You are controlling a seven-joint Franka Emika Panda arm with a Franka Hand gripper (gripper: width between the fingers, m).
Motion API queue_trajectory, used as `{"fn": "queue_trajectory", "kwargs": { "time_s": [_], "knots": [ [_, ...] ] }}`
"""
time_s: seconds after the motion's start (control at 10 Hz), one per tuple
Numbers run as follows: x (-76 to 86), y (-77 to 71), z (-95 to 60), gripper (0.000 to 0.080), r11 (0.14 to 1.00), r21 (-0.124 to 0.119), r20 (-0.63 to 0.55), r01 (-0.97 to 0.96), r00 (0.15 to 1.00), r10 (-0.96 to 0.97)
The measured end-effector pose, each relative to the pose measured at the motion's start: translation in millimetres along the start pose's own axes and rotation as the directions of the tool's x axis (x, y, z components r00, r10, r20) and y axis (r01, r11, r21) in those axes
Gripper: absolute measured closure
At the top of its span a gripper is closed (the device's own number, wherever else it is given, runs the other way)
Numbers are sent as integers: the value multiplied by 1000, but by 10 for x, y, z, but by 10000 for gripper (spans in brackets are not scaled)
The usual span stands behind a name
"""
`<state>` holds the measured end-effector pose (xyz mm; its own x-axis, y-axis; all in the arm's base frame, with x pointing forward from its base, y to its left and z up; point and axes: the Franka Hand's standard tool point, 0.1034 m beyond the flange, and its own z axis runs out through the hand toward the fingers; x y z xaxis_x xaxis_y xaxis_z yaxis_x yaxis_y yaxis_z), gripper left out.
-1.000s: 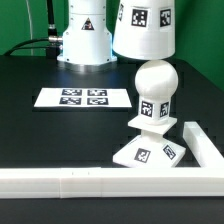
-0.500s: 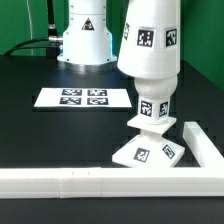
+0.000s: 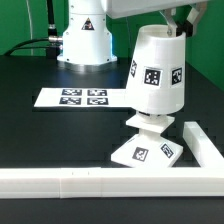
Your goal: Assemble lamp
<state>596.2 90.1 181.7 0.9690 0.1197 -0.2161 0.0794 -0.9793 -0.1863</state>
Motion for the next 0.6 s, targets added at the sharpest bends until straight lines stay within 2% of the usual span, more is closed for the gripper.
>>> {"fn": "queue_trajectory", "kwargs": {
  "time_s": [0.4, 0.5, 0.6],
  "knots": [
    [-25, 40, 63, 755, 1000, 2, 11, 11, 1000, -11],
    [-28, 42, 71, 688, 1000, 2, 12, 11, 1000, -11],
    [-31, 37, 76, 549, 1000, 2, 13, 12, 1000, -12]
  ]
}}
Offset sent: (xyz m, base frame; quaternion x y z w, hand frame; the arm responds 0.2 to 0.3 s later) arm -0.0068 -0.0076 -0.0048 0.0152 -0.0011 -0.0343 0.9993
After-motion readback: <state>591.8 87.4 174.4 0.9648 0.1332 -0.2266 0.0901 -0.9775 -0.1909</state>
